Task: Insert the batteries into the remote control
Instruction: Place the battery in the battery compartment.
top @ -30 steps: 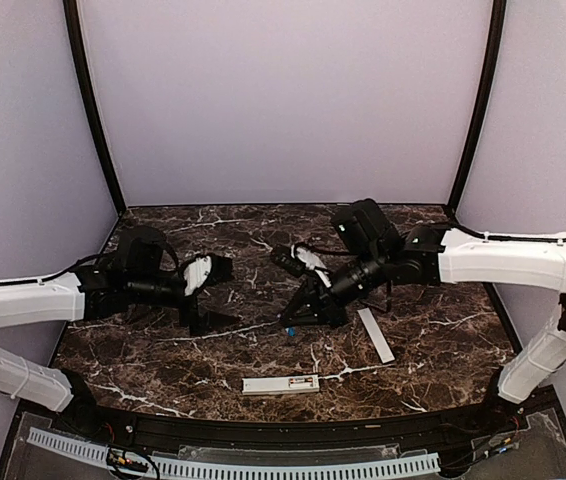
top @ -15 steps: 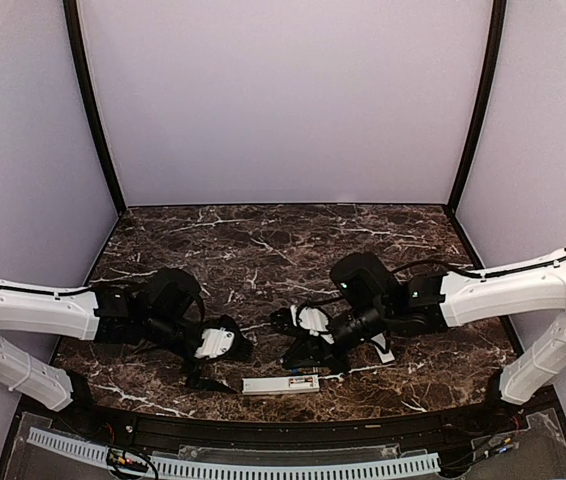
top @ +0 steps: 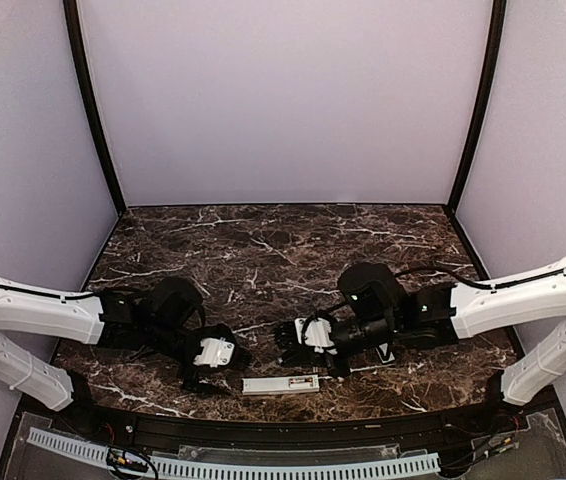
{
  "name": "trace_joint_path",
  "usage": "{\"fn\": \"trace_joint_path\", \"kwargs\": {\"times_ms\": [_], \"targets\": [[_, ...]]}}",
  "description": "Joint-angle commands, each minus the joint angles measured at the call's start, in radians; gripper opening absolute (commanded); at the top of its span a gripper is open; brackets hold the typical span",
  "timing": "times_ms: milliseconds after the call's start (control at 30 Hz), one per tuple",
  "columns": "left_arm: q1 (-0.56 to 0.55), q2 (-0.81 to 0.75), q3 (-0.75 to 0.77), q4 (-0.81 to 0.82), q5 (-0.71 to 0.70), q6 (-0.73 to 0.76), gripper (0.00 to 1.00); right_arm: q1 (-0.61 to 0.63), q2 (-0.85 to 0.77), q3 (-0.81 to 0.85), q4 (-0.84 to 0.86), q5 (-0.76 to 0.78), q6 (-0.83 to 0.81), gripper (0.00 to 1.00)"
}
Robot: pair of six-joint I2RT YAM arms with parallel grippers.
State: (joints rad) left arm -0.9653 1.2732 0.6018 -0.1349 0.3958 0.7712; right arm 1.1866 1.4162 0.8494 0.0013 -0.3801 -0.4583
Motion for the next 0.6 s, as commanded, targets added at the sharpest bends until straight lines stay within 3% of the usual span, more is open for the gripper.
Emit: {"fn": "trace_joint_path", "kwargs": {"times_ms": [0, 567], "targets": [[-0.008, 0.005, 0.004, -0.025, -0.023, 0.028, 0.88, 0.001, 0.040, -0.081, 0.102, 0.055, 0.009, 0.00], [-0.067, 0.142, 0.055, -0.040, -0.121, 0.017, 0.82, 0.001, 0.164, -0.127, 0.101, 0.038, -0.023, 0.00]]}}
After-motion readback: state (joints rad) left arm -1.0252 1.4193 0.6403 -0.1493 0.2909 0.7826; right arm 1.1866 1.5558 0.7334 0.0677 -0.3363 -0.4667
